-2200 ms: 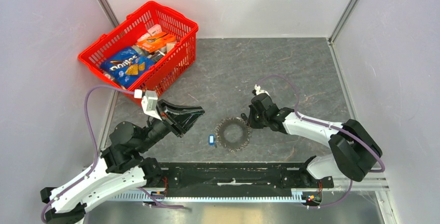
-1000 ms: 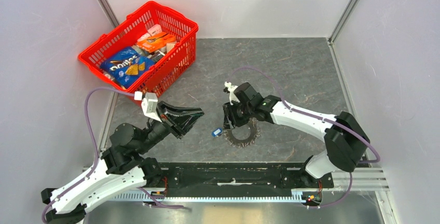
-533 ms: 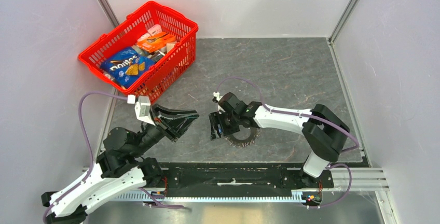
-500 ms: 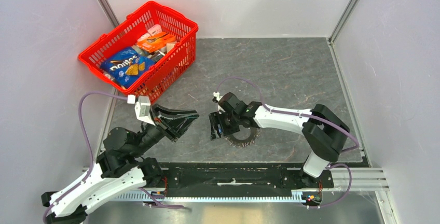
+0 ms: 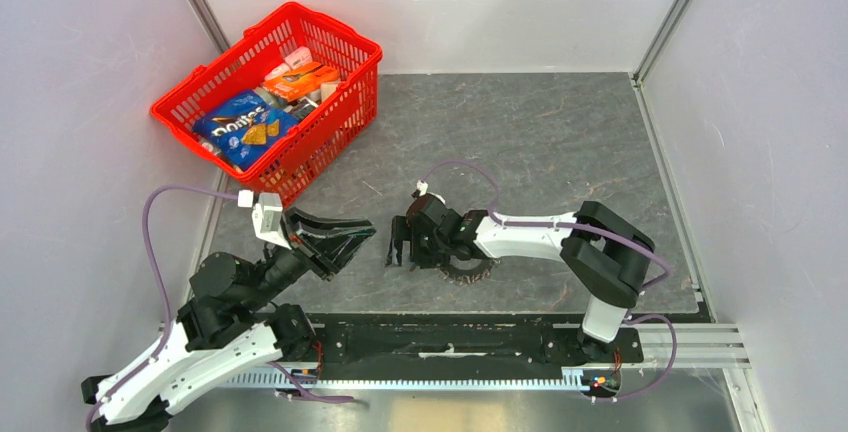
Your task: Put the keys on the keyring
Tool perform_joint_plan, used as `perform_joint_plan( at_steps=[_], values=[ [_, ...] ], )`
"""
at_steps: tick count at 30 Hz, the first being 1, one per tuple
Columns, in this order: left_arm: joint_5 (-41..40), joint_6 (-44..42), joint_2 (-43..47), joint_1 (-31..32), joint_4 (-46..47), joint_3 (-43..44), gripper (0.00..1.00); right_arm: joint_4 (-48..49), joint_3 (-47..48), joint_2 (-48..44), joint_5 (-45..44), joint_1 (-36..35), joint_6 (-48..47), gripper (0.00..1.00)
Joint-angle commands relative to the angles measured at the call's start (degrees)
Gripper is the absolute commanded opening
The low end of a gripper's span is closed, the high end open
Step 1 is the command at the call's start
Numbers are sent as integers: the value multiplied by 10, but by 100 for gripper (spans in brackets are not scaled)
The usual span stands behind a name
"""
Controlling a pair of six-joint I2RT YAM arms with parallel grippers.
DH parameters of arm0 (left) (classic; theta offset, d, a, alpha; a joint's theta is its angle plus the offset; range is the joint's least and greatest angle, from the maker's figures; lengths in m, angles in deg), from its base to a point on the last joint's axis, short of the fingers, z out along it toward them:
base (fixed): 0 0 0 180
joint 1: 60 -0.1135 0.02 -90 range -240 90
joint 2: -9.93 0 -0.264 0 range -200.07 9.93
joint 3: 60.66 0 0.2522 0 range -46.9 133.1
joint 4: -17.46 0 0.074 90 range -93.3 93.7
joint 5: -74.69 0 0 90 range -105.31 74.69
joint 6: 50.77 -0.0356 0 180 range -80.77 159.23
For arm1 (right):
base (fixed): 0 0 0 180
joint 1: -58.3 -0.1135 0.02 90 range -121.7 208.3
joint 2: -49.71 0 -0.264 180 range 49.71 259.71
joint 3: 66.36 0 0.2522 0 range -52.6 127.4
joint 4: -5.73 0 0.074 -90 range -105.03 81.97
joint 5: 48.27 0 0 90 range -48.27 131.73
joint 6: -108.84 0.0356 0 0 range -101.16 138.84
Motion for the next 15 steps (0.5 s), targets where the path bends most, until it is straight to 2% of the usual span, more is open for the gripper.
perform_joint_plan(
  at_steps=[1,9,15],
  values=[
    [-9,-20,12,-1,-16,16,30,34,-18,13,-22,-4,50,97],
    [-12,-21,18,0,-22,18,30,2,-76,-17,-65,-4,59,97],
    [-12,-20,13,0,-17,16,30,-45,-139,-95,-128,-4,65,97]
  ],
)
